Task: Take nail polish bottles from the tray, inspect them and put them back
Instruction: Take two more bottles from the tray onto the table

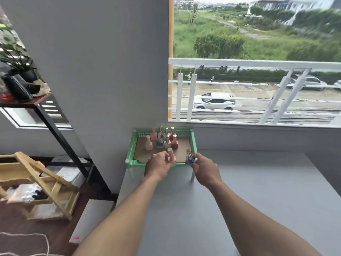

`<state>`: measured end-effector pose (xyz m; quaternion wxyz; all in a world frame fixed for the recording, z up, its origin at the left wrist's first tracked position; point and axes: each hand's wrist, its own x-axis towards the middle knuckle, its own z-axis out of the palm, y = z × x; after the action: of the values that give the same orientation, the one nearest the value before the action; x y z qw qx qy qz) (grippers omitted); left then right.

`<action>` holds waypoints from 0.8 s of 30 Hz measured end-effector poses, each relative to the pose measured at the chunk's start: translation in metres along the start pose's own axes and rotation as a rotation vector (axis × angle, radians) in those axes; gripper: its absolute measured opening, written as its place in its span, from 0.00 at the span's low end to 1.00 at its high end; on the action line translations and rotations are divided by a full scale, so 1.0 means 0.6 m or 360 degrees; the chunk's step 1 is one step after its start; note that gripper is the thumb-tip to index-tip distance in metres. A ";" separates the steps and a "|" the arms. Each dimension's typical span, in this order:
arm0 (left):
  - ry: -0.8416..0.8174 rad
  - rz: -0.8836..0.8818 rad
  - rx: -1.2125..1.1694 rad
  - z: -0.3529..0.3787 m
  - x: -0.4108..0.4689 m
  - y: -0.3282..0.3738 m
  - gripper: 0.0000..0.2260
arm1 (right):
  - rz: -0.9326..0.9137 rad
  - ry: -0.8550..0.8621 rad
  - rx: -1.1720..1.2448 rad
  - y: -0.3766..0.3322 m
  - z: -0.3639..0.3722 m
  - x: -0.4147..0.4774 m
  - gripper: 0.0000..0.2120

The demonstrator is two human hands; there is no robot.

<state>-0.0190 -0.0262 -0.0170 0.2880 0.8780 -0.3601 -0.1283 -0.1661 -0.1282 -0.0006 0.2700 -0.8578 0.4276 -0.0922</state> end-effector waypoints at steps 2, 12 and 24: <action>-0.0023 0.0022 -0.0017 0.010 -0.019 0.013 0.07 | 0.0037 0.0016 -0.0005 0.021 -0.011 -0.021 0.11; -0.0155 0.0001 -0.0066 0.076 -0.136 0.018 0.13 | 0.0182 -0.0034 0.0027 0.108 -0.005 -0.126 0.12; -0.0445 -0.0121 -0.0189 0.153 -0.263 -0.024 0.08 | 0.0368 -0.0316 0.0269 0.191 0.077 -0.241 0.12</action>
<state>-0.1622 0.0557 -0.0965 0.2813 0.8461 -0.3549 -0.2810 -0.3156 -0.0532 -0.0911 0.3908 -0.7820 0.4854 -0.0109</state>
